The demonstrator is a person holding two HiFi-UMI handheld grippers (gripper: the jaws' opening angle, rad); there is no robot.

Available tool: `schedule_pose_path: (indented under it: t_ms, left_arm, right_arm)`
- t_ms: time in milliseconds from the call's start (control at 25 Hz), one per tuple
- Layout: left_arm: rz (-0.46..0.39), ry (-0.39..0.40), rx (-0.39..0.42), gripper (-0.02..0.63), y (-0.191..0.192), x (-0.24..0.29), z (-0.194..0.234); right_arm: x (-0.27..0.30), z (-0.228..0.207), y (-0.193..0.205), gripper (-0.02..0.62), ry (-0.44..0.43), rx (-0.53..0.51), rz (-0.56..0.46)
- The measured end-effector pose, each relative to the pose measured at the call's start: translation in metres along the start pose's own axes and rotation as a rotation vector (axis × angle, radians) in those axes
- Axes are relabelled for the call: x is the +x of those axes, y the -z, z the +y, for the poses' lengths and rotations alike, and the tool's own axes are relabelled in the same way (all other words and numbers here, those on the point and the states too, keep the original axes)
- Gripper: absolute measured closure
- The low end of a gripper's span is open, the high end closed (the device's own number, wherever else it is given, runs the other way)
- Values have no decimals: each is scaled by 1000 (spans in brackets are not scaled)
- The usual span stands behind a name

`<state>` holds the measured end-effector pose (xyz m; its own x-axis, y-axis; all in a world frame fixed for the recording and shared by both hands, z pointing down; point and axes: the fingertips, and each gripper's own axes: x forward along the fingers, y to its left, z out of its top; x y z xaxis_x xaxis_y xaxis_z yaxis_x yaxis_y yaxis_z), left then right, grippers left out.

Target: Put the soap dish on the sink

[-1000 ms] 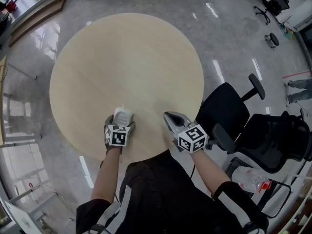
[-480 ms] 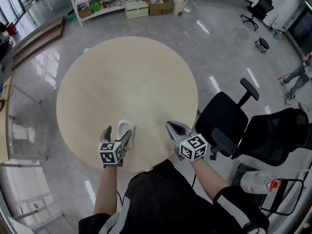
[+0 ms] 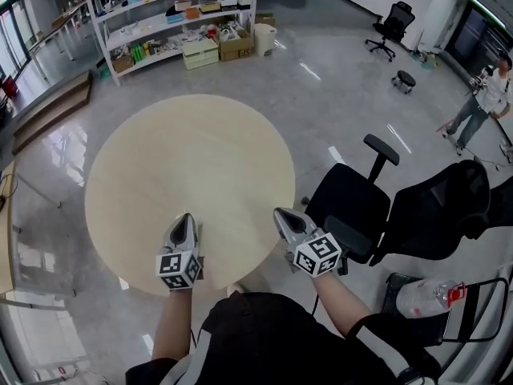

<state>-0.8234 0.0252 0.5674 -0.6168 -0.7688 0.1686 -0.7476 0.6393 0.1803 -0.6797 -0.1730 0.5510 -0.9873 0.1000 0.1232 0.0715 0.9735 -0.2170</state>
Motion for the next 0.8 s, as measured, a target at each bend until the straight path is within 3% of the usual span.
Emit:
schedule_pose_path:
  t_ms: [320,480,800]
  left_arm:
    - [-94,155,-2,606,-27,13,-108]
    - [-104,243,15,606,-23,18,-169]
    - [-130,307,40,606,-18,14,-230]
  right_arm:
    - [-109,-62,-36,589,157,-39,-85]
    - [-156,-88,-41,589,221,-37,-116]
    - [-223,-97,-45,589,286,-50,-167]
